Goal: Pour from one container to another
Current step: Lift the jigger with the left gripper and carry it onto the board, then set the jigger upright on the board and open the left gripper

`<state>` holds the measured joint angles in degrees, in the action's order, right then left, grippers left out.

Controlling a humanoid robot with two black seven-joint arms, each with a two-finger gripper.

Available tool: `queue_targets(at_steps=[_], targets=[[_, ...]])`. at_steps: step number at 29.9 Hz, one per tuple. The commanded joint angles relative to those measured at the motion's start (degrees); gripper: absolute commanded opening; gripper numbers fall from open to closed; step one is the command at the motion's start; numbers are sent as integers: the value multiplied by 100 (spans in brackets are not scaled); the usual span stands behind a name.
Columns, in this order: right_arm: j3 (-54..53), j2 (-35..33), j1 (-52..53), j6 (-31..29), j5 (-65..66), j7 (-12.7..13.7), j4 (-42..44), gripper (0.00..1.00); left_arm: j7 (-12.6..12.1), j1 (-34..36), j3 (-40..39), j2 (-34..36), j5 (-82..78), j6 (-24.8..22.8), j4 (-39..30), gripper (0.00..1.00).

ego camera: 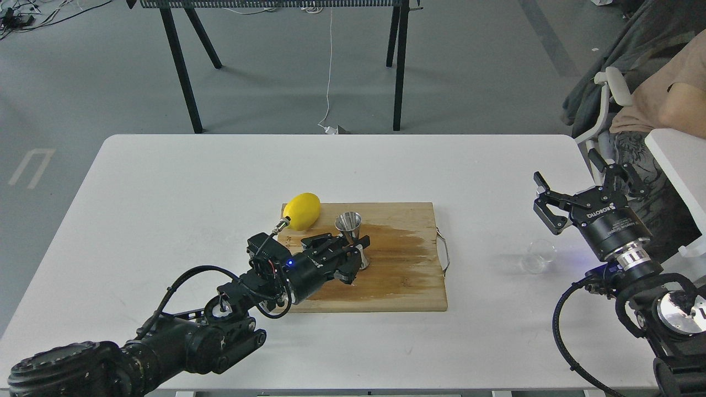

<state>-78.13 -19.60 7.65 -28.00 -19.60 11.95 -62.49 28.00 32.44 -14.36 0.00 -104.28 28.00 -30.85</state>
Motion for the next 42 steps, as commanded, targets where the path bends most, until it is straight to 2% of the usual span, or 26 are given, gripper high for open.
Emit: queue_targets(at_steps=[1,12,23,38,42], targets=[[0,0,0,0,0,0,0,99,0,-10,3,0,-4,0,-9,52],[0,0,0,0,0,0,0,99,0,-168,-5,0,13,0,-299,74],[0,0,-17,0,0,0,0,99,0,-238,-40,0,40,0,-308,99],[0,0,-17,0,0,0,0,99,0,-449,-85,0,57,0,-317,100],[0,9,-17,0,0,0,0,99,0,-458,-93,228,75,0,-518,100]])
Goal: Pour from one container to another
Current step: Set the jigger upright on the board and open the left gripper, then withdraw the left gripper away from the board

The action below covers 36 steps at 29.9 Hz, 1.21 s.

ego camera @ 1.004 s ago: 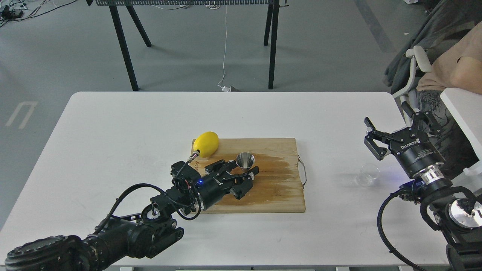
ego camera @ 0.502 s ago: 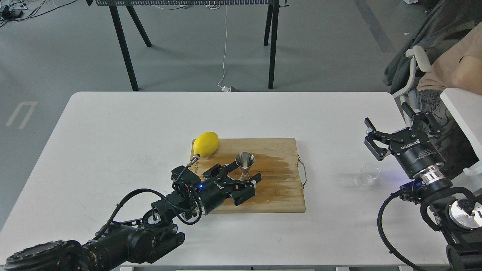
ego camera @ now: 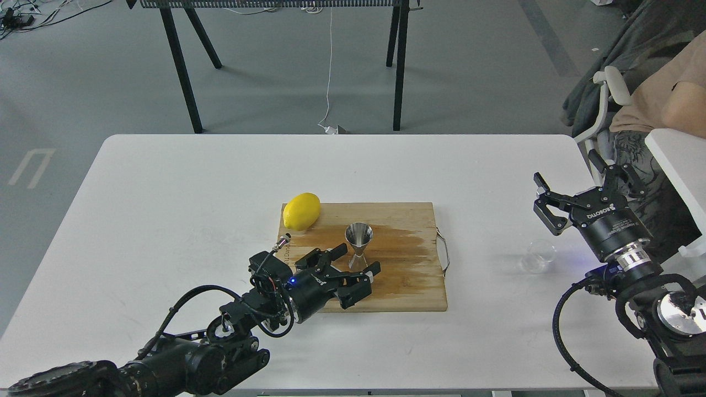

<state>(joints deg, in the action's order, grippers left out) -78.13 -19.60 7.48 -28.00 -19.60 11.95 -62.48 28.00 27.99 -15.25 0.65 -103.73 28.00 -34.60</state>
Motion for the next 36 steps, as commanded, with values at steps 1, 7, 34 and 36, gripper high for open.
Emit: queue_targets(at_steps=[1,7,34,36], targets=[[0,0,-1,0,0,0,-1,99,0,-21,-5,233,11,0,-187,100],[0,9,8,0,0,0,-1,99,0,-83,-13,611,28,0,-318,100],[-96,-781,-1124,1337,-692,114,-1976,98,0,-408,-1753,5516,8444,-5600,-3326,100],[-289,-905,-1449,2041,-843,114,-2328,98,0,-426,-1780,5499,9209,-5600,-3211,100]])
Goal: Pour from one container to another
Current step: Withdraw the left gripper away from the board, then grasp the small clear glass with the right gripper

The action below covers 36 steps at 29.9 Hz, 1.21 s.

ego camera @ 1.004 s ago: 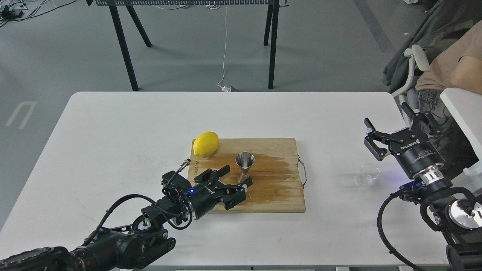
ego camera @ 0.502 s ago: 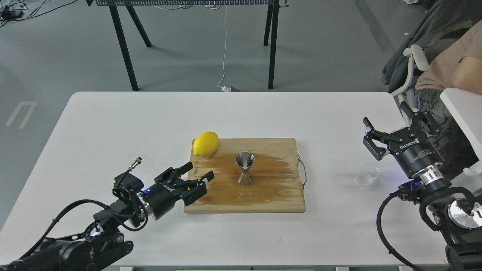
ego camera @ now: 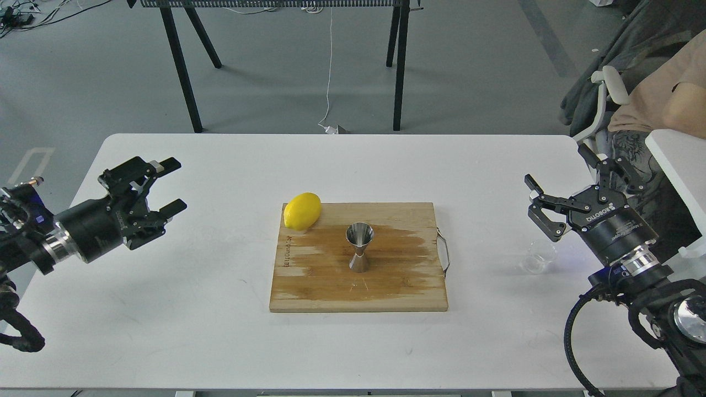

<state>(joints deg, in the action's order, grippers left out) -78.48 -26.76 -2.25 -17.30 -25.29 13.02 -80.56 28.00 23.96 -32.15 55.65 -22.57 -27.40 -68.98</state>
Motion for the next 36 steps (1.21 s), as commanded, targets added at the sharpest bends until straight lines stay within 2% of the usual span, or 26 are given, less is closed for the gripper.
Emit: queue_targets(at_steps=[1,6,12,15,21,36], targets=[[-386,-207,-634,1235,-327,7,-644,98,0,-49,-90,-2,1410,-60,244,100],[-818,-190,-1408,2124,-406,16,-908,99,0,-129,-81,-63,2186,-60,279,100],[-818,12,-1524,3030,-459,-1,-865,99,0,-137,-90,-204,2274,-60,279,100],[-801,170,-1454,3110,-433,-10,-813,99,0,-137,-72,-256,2266,-60,288,100],[-529,267,-945,3321,-415,-28,-137,99,0,-251,-55,-248,2257,-60,306,100],[-62,575,14,3365,-389,-72,945,99,0,-331,-37,-274,2222,-60,499,100]])
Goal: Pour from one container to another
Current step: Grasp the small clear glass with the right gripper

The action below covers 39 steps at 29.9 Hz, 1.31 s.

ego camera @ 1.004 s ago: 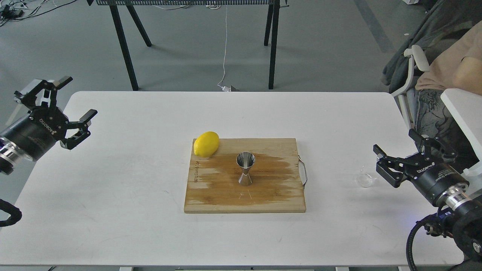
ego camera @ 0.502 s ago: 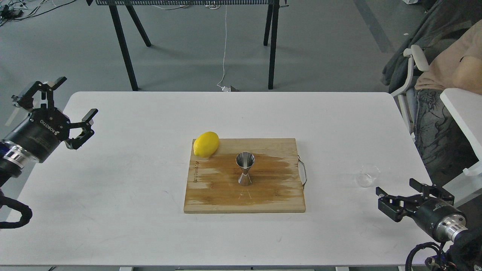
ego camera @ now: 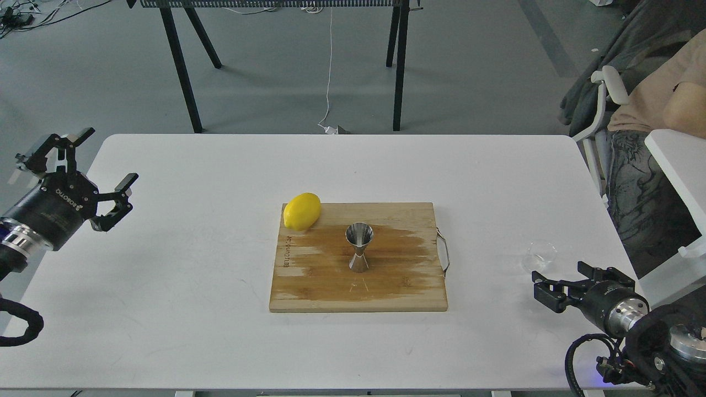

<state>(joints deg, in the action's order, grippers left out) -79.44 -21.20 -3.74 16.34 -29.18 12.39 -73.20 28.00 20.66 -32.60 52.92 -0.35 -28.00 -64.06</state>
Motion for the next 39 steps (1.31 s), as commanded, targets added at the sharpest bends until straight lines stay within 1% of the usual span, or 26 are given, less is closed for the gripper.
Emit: queue_targets(at_steps=[1,5,12,17,22,26,29,33,39], targets=[[86,54,241,-8,0,-8,305,99,0,-1,8,-10,0,0,7,100],[306,142,522,-17,9,-17,569,98,0,-9,8,-10,-9,0,7,100],[324,291,830,-17,149,-17,781,95,0,-80,16,-10,-9,0,51,100],[324,353,875,-17,185,-17,842,89,0,-115,16,-10,-9,0,139,100],[350,379,857,-43,194,-17,904,88,0,-132,8,-10,-9,0,174,100],[411,388,857,-78,194,-17,921,84,0,-132,16,-19,-9,0,235,100],[420,388,857,-96,194,-17,921,77,0,-132,16,-80,-9,0,253,100],[420,414,857,-105,194,-17,921,71,0,-132,16,-89,-9,0,288,100],[412,423,839,-166,194,-17,921,57,0,-132,16,-89,-9,0,350,100]])
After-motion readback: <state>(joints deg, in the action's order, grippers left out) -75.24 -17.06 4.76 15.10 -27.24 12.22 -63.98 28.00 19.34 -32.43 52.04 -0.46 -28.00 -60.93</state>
